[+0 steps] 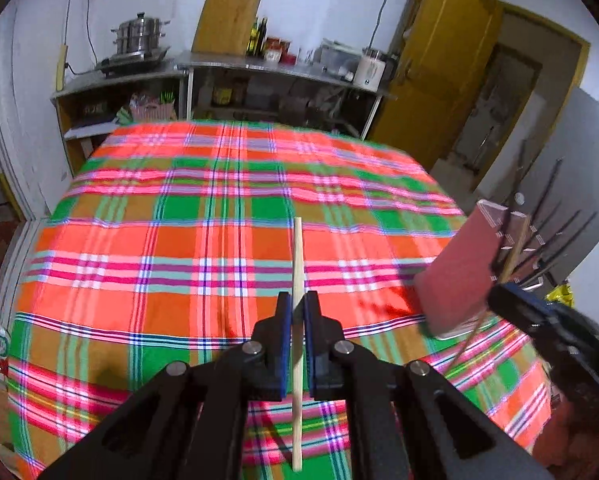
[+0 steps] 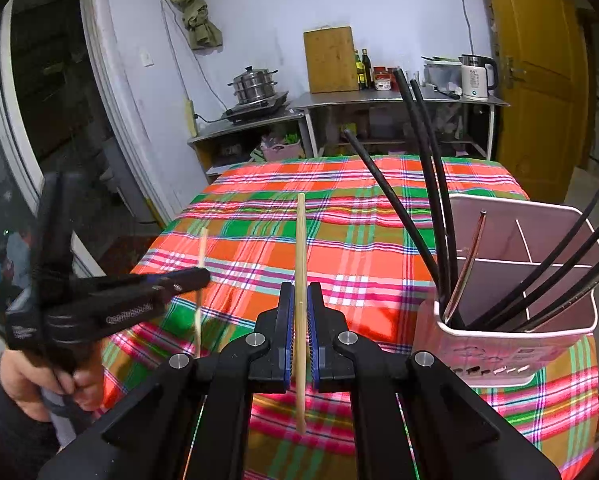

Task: Organize utensils
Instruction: 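Lift the wooden chopsticks upright with both tools toward the pink holder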

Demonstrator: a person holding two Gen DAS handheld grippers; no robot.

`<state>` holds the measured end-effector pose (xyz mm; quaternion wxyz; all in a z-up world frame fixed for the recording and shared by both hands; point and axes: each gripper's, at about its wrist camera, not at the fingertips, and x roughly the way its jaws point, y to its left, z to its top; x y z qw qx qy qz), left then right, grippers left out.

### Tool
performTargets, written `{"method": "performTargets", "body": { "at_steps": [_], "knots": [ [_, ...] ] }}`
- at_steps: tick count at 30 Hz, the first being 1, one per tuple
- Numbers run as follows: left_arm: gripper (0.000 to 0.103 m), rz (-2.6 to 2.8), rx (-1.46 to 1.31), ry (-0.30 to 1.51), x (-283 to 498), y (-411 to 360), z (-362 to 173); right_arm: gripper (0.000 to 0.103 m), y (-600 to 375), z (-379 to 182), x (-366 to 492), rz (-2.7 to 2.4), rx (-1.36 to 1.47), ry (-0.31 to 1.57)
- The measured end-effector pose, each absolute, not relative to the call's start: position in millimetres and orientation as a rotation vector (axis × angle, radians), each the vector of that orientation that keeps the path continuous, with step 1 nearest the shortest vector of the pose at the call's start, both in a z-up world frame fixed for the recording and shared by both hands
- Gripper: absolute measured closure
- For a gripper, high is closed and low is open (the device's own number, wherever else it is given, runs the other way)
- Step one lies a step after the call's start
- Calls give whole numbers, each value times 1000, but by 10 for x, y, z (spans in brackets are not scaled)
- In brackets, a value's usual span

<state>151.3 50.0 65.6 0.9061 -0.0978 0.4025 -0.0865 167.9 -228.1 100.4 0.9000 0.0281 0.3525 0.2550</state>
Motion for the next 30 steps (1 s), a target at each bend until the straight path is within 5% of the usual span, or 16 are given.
{"method": "performTargets", "body": {
  "at_steps": [21, 26, 30],
  "knots": [
    [97, -185, -228, 808, 1262, 547, 804, 97, -2393, 1205, 1473, 522, 62, 676],
    [80, -141, -267, 895, 1596, 604, 413, 97, -2402, 1155, 1517, 521, 63, 686],
    [80, -126, -259, 952, 1876, 569, 126, 97, -2410, 1127, 1572, 517, 61, 691]
  ]
}}
